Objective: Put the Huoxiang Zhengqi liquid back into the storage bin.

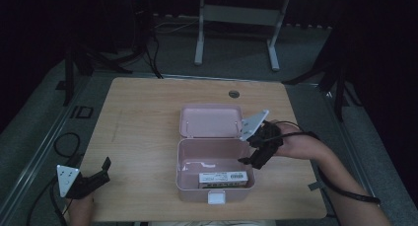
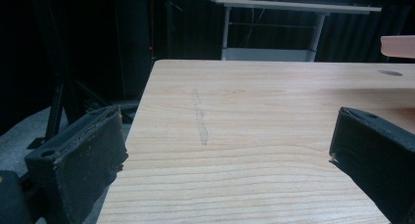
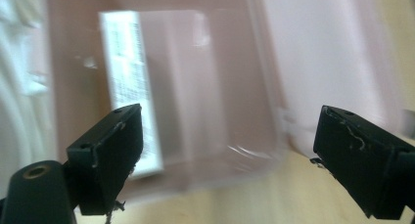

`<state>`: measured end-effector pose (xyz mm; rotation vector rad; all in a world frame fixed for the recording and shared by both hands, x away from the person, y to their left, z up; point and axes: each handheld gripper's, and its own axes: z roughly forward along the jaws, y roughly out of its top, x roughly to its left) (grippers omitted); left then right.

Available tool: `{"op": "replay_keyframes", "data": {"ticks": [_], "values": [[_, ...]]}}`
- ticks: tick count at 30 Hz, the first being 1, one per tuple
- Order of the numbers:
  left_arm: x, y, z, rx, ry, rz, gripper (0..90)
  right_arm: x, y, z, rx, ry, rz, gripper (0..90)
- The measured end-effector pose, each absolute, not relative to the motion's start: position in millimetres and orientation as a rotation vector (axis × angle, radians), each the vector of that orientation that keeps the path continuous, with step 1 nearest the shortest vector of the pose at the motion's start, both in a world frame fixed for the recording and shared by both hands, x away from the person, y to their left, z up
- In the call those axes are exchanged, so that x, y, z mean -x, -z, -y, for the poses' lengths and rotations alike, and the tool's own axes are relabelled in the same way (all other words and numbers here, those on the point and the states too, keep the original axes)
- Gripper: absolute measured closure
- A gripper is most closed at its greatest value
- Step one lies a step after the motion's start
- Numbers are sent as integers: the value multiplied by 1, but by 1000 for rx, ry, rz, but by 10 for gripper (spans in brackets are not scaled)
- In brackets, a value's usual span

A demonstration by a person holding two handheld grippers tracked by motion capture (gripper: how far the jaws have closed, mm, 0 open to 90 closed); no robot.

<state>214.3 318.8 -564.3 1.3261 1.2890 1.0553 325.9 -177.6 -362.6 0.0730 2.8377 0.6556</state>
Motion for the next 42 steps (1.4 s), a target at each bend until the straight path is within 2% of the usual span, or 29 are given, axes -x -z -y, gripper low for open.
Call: {"op": "replay_keyframes", "data": {"ticks": [5, 10, 16, 28, 37, 42], "values": [[-214, 564, -319, -1328, -1056, -1289, 3, -336, 361, 210, -175, -698, -2760, 110], [-214, 564, -319, -1327, -1056, -1289, 3, -347, 374, 238, -287, -707, -2715, 110], [-214, 564, -319, -1325, -1057, -1288, 3, -360, 406, 264, -417, -751, -2650, 110], [-214, 564, -319, -1325, -1055, -1285, 3, -382, 491, 290, -672, -862, -2513, 110], [-214, 564, -319, -1325, -1055, -1286, 3, -374, 529, 317, -867, -1064, -2283, 110], [-214, 564, -319, -1325, -1053, -1286, 3, -366, 538, 331, -969, -1106, -2149, 110]]}}
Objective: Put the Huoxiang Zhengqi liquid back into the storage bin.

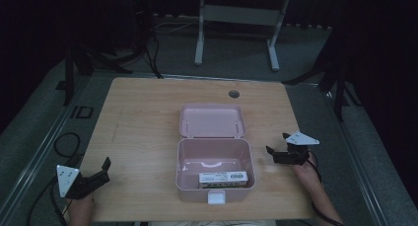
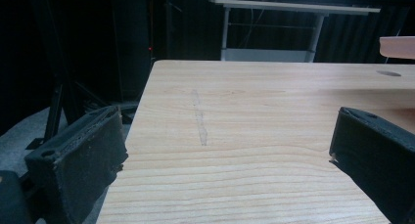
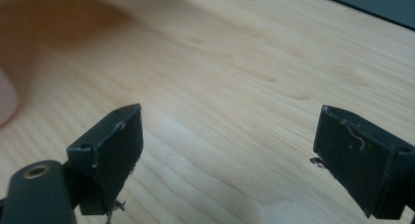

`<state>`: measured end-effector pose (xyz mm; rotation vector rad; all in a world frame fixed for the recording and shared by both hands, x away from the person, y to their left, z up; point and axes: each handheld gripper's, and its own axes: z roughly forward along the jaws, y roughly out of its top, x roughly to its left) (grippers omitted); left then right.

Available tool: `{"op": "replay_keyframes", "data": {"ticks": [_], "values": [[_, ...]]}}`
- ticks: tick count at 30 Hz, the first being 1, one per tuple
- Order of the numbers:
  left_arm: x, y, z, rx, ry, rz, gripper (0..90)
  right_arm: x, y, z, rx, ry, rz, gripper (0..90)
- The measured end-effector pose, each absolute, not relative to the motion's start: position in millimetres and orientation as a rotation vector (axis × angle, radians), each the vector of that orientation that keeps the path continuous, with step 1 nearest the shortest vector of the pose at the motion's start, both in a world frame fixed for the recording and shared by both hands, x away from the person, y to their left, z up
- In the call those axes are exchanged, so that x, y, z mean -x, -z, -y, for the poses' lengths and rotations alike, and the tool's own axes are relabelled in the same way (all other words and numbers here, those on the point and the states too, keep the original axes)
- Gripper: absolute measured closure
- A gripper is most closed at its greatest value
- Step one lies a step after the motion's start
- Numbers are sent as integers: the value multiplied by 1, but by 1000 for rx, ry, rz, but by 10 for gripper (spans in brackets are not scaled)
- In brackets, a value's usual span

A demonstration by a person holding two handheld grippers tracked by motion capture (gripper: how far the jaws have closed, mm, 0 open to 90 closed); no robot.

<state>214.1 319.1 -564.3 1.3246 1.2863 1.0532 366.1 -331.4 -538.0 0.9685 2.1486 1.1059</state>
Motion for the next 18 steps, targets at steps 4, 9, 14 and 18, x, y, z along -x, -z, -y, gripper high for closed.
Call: {"op": "replay_keyframes", "data": {"ticks": [4, 9, 14, 18], "values": [[-214, 564, -319, -1325, -1054, -1285, 3, -359, 540, 342, -1062, -1166, -2028, 110], [-214, 564, -319, -1324, -1052, -1286, 3, -355, 543, 352, -1133, -1164, -1945, 110], [-214, 564, -319, -1323, -1051, -1285, 3, -354, 547, 363, -1225, -1185, -1876, 110], [-214, 564, -319, -1324, -1050, -1284, 4, -353, 547, 366, -1267, -1196, -1840, 110]]}}
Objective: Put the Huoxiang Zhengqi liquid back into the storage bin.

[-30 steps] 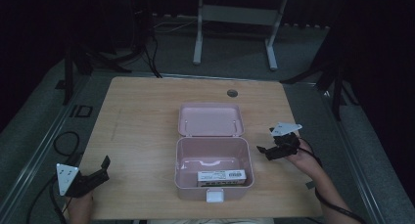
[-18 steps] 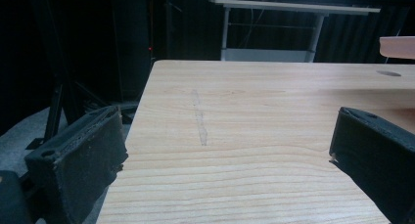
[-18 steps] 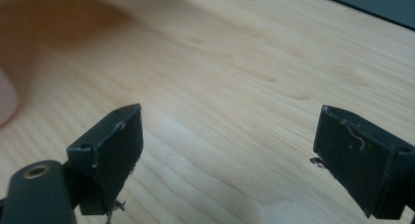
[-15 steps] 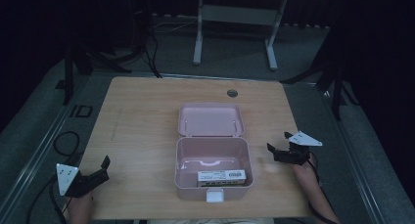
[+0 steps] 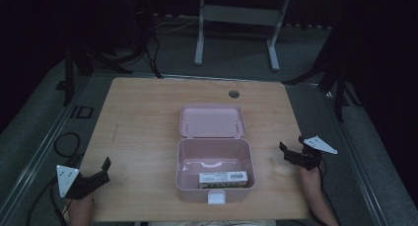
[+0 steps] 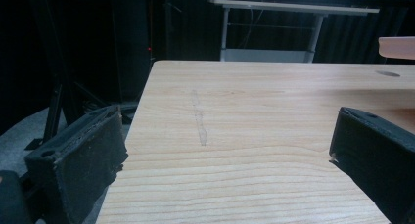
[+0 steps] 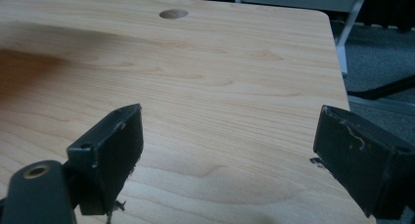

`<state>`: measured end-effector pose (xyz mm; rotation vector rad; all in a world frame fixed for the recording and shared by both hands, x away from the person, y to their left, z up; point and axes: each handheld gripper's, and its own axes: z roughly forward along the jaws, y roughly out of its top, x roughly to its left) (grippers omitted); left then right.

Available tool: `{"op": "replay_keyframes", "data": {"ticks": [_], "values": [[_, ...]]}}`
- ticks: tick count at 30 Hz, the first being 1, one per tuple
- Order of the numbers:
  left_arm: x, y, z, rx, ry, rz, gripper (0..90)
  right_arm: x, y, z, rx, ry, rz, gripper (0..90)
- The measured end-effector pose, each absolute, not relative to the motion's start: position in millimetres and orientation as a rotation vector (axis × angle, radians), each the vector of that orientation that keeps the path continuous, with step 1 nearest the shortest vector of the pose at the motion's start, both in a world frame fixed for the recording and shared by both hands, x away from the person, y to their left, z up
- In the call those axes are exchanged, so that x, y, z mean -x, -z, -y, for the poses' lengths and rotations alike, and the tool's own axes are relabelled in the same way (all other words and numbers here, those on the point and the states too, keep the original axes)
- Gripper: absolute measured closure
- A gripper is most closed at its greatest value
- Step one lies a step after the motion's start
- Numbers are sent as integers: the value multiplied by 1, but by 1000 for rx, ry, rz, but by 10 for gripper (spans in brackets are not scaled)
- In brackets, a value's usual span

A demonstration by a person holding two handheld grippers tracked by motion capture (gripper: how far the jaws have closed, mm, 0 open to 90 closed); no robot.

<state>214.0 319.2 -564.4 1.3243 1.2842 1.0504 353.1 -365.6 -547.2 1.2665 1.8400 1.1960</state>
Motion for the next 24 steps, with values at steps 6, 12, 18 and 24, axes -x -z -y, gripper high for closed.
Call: {"op": "replay_keyframes", "data": {"ticks": [6, 12, 18, 24], "values": [[-214, 564, -320, -1317, -1046, -1283, 3, -353, 547, 373, -1325, -1201, -1775, 110], [-214, 564, -320, -1319, -1047, -1284, 4, -353, 547, 379, -1377, -1260, -1765, 113], [-214, 564, -320, -1317, -1047, -1283, 4, -355, 548, 380, -1391, -1266, -1774, 113], [-214, 565, -320, -1316, -1046, -1282, 4, -356, 549, 382, -1422, -1266, -1765, 113]]}}
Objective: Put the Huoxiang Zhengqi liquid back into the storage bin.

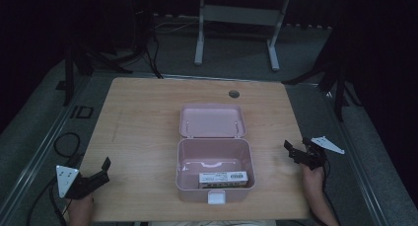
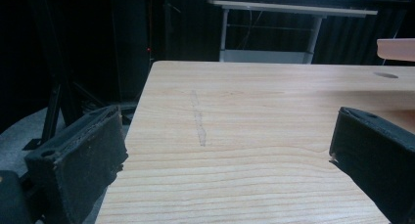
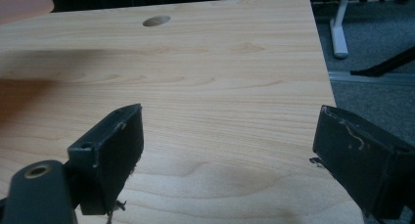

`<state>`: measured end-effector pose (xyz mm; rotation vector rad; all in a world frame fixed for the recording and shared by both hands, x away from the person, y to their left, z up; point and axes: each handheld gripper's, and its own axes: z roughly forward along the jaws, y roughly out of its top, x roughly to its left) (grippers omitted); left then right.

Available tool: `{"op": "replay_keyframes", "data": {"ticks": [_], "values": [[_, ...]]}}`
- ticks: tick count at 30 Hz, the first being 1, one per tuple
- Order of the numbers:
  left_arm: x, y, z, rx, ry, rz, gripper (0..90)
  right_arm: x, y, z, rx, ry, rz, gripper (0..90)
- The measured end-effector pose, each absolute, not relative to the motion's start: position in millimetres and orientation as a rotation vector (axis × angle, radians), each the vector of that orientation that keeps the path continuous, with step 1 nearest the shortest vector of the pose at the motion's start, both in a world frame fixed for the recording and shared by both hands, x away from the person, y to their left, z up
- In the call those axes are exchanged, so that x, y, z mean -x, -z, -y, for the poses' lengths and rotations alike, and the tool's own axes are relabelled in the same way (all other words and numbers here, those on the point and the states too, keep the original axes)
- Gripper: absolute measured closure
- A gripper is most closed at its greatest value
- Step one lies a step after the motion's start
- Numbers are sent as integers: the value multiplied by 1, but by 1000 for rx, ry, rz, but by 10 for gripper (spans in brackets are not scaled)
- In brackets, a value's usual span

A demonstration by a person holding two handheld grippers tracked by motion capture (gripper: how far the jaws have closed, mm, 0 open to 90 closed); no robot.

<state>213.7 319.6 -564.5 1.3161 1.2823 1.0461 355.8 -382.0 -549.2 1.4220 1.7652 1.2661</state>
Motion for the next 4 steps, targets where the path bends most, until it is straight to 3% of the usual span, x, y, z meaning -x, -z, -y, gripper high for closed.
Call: {"op": "replay_keyframes", "data": {"ticks": [4], "values": [[-214, 565, -320, -1316, -1046, -1282, 3, -356, 550, 382, -1425, -1258, -1770, 113]]}}
